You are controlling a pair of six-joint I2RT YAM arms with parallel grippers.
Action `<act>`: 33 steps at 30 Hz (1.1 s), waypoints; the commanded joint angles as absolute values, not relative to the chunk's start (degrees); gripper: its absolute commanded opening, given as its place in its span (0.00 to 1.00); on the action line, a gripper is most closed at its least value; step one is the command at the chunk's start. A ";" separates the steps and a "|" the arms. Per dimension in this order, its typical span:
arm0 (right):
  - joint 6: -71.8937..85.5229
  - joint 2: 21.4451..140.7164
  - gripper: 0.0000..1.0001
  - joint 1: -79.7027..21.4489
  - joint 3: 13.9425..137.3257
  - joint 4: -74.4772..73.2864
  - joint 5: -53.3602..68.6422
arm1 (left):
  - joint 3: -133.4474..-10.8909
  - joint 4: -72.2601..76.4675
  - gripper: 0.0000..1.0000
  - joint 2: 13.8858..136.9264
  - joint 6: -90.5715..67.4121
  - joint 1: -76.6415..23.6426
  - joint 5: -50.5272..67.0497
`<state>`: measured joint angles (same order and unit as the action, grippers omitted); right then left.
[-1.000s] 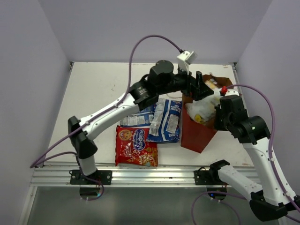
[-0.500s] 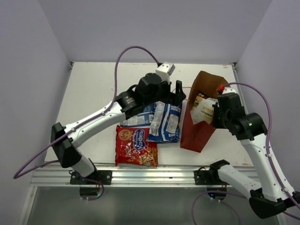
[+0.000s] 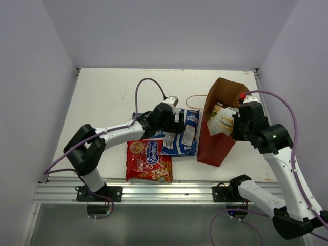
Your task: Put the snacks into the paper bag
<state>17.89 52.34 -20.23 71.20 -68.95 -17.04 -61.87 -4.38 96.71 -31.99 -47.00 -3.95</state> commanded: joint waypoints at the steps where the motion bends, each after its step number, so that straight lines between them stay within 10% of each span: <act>1: 16.79 51.86 0.00 -20.30 72.68 -67.94 -17.05 | -62.14 6.41 1.00 99.13 -32.87 -46.93 -0.26; 9: 16.79 51.94 0.00 -20.30 72.86 -68.12 -17.49 | -63.54 0.18 0.88 104.41 -32.43 -46.85 -3.33; 14: 16.79 52.21 0.00 -20.30 72.69 -67.94 -17.23 | -65.03 -6.13 0.00 103.45 -32.60 -46.76 -7.02; 25: 16.70 52.73 0.00 -20.30 73.04 -67.94 -16.88 | -86.72 -18.28 0.00 88.42 -26.29 -47.81 -27.33; 33: 16.79 52.73 0.00 -20.30 72.95 -67.76 -16.61 | -108.62 -4.15 0.00 92.81 -18.54 -53.70 -12.50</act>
